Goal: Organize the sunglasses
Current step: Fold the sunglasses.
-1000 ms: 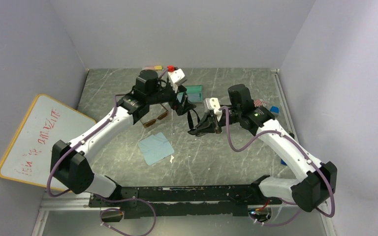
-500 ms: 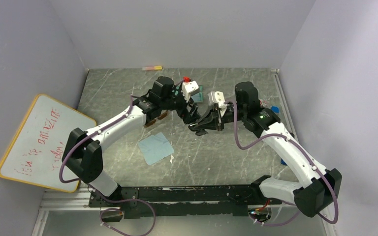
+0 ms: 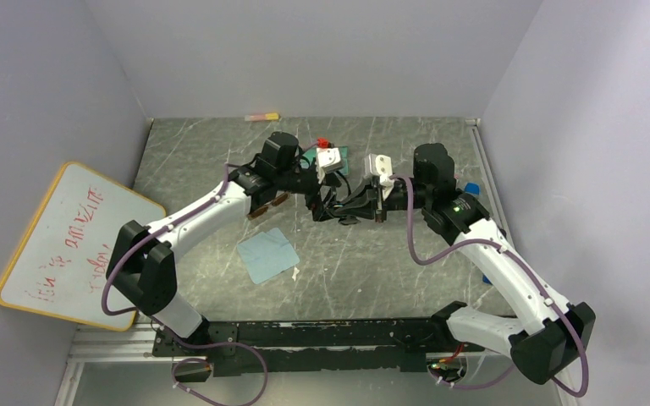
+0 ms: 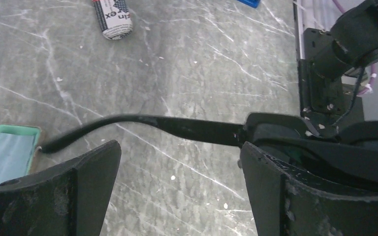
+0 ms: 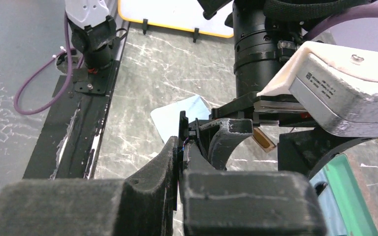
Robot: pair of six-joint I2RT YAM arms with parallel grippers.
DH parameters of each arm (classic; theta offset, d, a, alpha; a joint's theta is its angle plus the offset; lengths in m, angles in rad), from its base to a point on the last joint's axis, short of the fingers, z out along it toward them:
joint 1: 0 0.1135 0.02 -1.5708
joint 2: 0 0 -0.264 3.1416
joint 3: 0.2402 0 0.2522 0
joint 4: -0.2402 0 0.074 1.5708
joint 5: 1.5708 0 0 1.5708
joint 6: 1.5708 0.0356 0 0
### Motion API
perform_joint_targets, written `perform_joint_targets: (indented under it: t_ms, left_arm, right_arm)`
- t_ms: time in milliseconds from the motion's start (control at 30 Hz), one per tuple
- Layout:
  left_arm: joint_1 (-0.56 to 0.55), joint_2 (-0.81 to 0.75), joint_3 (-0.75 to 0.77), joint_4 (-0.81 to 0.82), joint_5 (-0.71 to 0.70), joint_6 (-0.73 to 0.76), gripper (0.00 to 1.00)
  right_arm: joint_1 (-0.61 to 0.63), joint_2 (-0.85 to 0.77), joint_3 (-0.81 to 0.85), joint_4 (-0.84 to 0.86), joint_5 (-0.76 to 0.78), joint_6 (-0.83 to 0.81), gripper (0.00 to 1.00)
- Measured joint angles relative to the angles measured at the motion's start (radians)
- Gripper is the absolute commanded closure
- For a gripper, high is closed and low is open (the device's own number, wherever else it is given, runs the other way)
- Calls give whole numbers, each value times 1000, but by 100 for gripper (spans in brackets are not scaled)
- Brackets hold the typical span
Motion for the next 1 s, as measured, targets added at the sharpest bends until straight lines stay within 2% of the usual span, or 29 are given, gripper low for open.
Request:
perform_joint_targets:
  t_ms: [167, 367, 600, 700, 1000]
  left_arm:
    - [5, -2, 0, -20, 11, 16, 3]
    - [37, -35, 0, -13, -148, -66, 3]
    - [191, -121, -6, 69, -327, -199, 3]
    - [210, -130, -9, 98, -363, -227, 3]
    - [214, 38, -6, 90, -354, -266, 3]
  right_arm:
    - [1, 0, -2, 6, 8, 3, 100]
    - [0, 3, 10, -26, 9, -53, 100]
    - [0, 3, 46, -59, 3, -76, 100]
    - [-4, 5, 89, -87, -18, -72, 100]
    - [-13, 10, 258, -130, -192, 5, 100]
